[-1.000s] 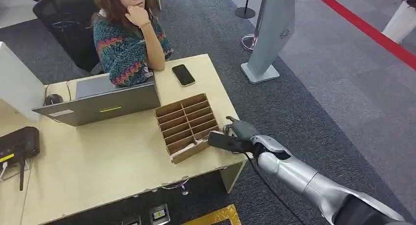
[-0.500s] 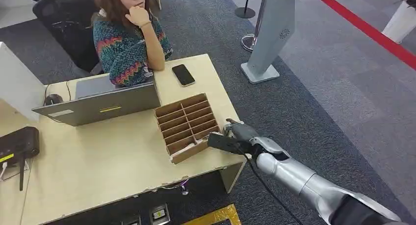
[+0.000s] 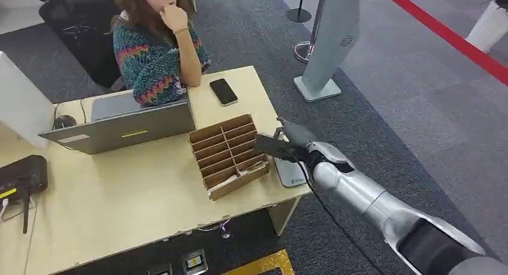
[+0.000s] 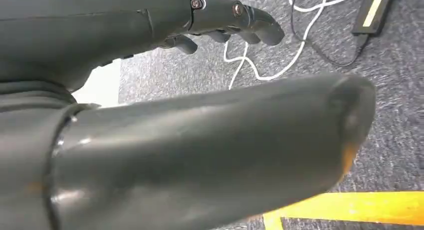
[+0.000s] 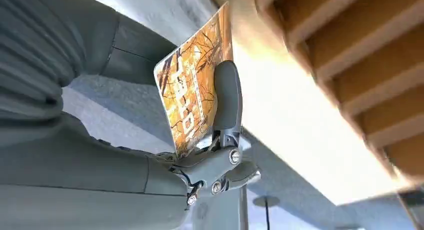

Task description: Pass the card to the sensor for recognition and then transmit it.

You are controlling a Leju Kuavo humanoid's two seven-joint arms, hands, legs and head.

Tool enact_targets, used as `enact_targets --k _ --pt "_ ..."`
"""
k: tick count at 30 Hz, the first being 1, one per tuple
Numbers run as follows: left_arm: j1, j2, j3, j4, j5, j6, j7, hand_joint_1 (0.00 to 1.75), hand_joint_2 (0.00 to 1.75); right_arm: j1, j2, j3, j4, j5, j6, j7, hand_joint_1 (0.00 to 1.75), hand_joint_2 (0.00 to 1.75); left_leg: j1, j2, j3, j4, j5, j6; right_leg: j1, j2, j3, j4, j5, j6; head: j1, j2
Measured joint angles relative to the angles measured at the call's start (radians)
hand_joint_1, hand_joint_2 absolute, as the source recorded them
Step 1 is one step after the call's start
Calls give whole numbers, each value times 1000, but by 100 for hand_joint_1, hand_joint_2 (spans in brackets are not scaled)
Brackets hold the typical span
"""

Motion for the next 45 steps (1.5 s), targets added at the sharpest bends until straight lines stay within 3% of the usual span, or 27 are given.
enact_targets --k 11,19,28,41,42,43,45 --pt "-20 -3 -10 0 -36 -3 6 0 0 -175 -49 -32 -43 -18 11 18 175 175 0 0 0 0 0 0 0 1 0 0 0 0 0 0" --pt "-55 -7 -34 0 -99 -31 48 0 0 -371 -56 -8 -90 18 98 66 175 175 0 0 -1 0 1 0 0 1 0 1 1 0 0 0" --pt "-90 -20 -58 -1 -149 -41 69 0 0 -573 19 110 -30 25 100 46 175 175 0 -1 -2 0 1 -1 0 0 -1 1 1 0 0 0" --pt "-93 -32 -60 -1 -166 -48 80 0 0 -622 114 253 148 46 92 22 175 175 0 -2 -2 0 1 -1 0 -2 -1 1 1 0 0 0" --pt "-92 -32 -60 -1 -166 -48 80 0 0 -622 120 260 162 43 92 19 23 175 0 -2 -2 0 1 -1 0 -2 -1 1 1 0 0 0" --pt "-92 -32 -60 -1 -166 -47 80 0 0 -623 126 267 178 41 90 15 2 175 0 -2 -2 0 1 -1 0 -2 -1 1 1 0 0 0" --pt "-90 -33 -60 -1 -165 -46 81 0 0 -624 135 283 207 40 85 10 0 175 0 -2 -2 0 1 -1 0 -1 -1 1 1 0 0 0"
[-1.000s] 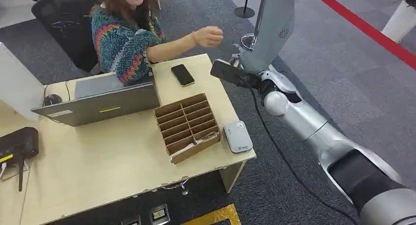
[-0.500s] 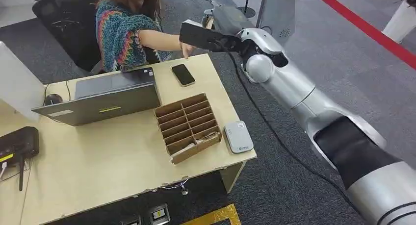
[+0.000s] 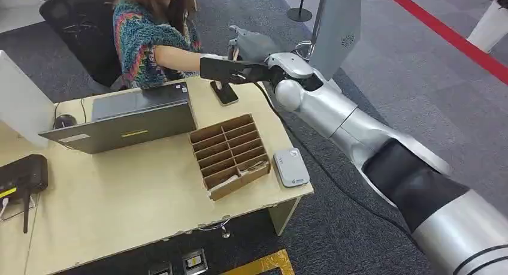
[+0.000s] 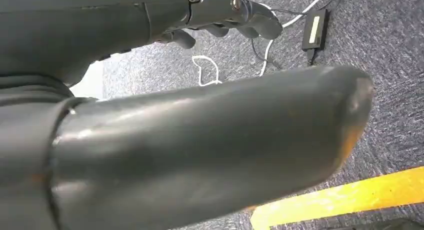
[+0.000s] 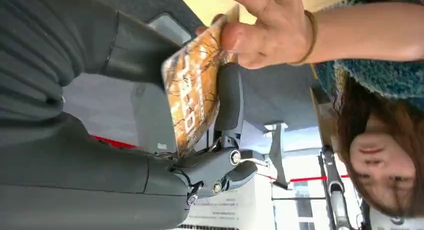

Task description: Pass the card to the sensor for recognition and then transmit it.

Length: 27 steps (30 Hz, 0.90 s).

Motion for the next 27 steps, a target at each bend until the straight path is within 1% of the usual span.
enact_targets --k 3,6,11,14,16,18,20,24,26,27 --pt "2 0 0 0 2 6 0 0 0 0 8 18 32 1 -10 -4 0 175 0 0 0 0 0 0 0 0 0 0 0 0 0 0" --pt "4 0 0 0 8 10 0 0 0 -3 17 31 53 4 -35 -7 0 175 0 0 0 0 0 0 0 0 0 0 0 0 0 0" --pt "14 0 1 0 12 18 -6 0 0 -8 19 39 67 2 -105 -8 0 175 0 1 1 0 0 0 0 1 0 0 0 0 0 0" --pt "21 0 3 0 19 29 -16 0 0 -8 12 29 63 -16 -169 -2 0 175 0 1 1 0 0 0 0 1 -1 0 0 0 0 0" --pt "29 0 4 0 23 36 -23 0 0 -4 -1 12 40 -38 -211 3 0 175 0 1 1 0 0 0 0 1 -1 0 0 0 0 0" --pt "38 0 6 0 29 43 -27 0 0 17 -19 -15 -5 -68 -255 4 0 175 0 1 1 0 0 0 0 1 -1 0 0 0 0 0" --pt "47 1 11 0 32 46 -33 0 0 61 -40 -49 -73 -92 -280 3 0 175 0 2 2 0 0 0 0 2 0 -1 0 0 0 0" --pt "65 1 22 0 41 48 -45 0 0 197 -89 -118 -249 -116 -292 2 0 175 0 2 2 0 0 0 0 2 -1 -1 0 0 0 0" --pt "73 2 28 1 51 50 -52 0 0 274 -108 -161 -336 -155 -293 -22 0 175 1 2 2 0 -1 0 0 2 0 -1 0 0 0 0" --pt "78 2 31 1 57 51 -59 0 0 325 -118 -192 -384 -188 -292 -44 0 175 2 1 2 0 -1 -1 1 2 1 -1 0 0 0 0"
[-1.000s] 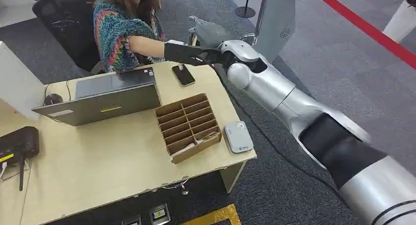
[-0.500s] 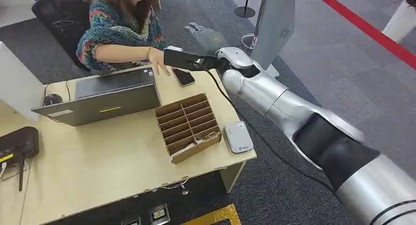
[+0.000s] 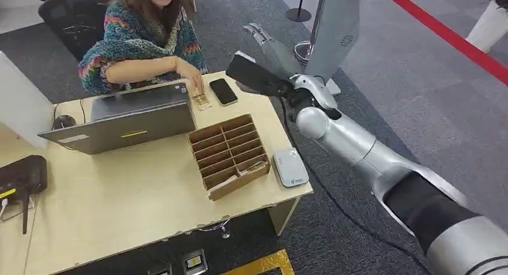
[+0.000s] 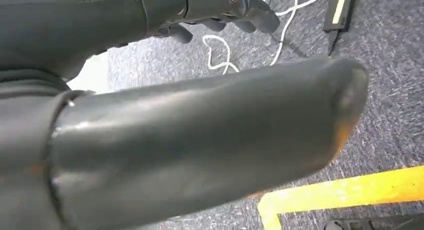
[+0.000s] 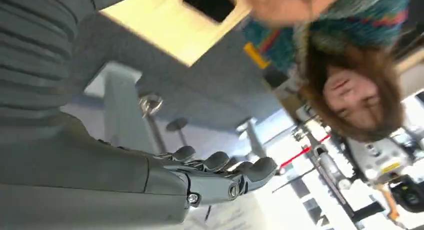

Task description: Pass the card to the sensor for recognition and then transmit it.

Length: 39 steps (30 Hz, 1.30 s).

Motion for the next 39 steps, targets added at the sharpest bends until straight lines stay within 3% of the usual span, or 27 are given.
enact_targets --k 6,10,15,21,25,32,39 --pt "23 5 21 1 15 2 -19 0 0 304 -23 -144 -231 -47 51 -84 0 175 0 0 0 0 -1 0 1 0 0 0 0 0 0 0" --pt "24 10 24 2 15 -4 -21 0 0 460 -34 -211 -310 -16 97 -84 0 175 0 0 -1 0 -1 0 1 0 0 0 0 0 0 0" --pt "21 15 24 2 1 -12 -19 0 0 558 -35 -252 -341 87 168 -37 0 175 0 2 0 0 -1 0 1 2 0 0 0 0 0 0" --pt "8 20 24 2 -21 -16 -3 0 0 576 -35 -236 -345 330 294 61 0 175 0 2 0 0 -1 0 1 3 0 0 0 -1 0 0" --pt "0 22 24 2 -32 -15 6 0 0 566 -30 -187 -338 476 359 80 0 175 0 2 0 0 -1 0 1 3 0 0 0 -1 0 0" --pt "-2 23 24 2 -38 -12 14 0 0 547 -19 -129 -323 536 384 77 0 175 0 1 -1 -1 -1 0 1 2 0 0 0 -1 0 0" --pt "-2 24 24 0 -40 -10 16 0 0 490 21 -49 -253 577 371 22 0 175 0 1 -1 -1 -1 -1 1 2 0 1 0 -1 0 0"
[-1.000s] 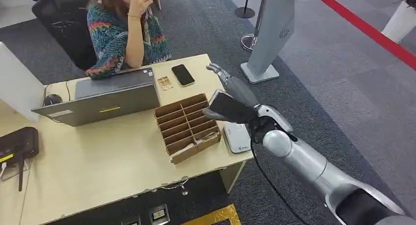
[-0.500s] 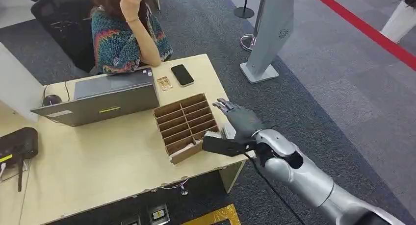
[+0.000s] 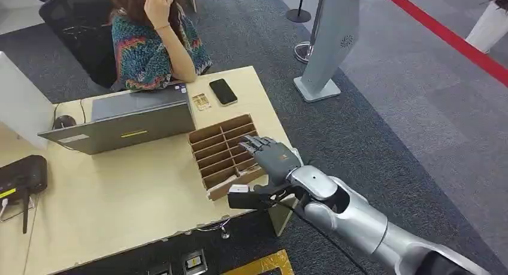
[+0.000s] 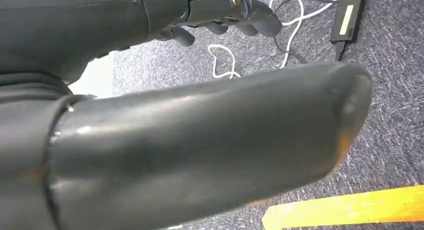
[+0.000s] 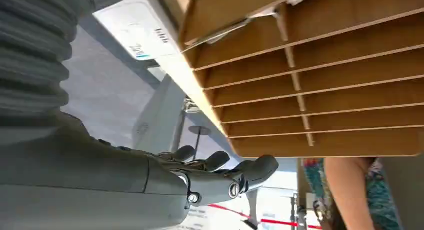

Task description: Pass the card to the sensor for recognition and then transmit it.

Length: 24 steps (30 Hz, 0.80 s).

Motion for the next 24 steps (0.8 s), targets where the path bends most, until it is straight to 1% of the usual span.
enact_targets --k 4,12,19,24 --pt "-1 0 0 0 -8 0 0 0 0 -25 28 27 55 -15 -45 -23 0 175 0 0 0 0 0 0 0 0 0 0 0 0 0 0" --pt "-3 0 0 0 -11 1 0 0 0 -64 76 65 186 -18 -119 -39 0 175 0 0 0 0 0 0 0 0 0 0 0 0 0 0" --pt "-2 0 0 0 -9 4 2 0 0 -79 97 85 281 -24 -143 -39 0 175 0 0 0 0 0 0 0 0 0 0 0 0 0 0" --pt "4 0 0 0 -5 7 2 0 0 -81 97 85 305 -35 -153 -35 0 175 0 0 0 0 0 0 0 0 0 0 0 0 0 0"
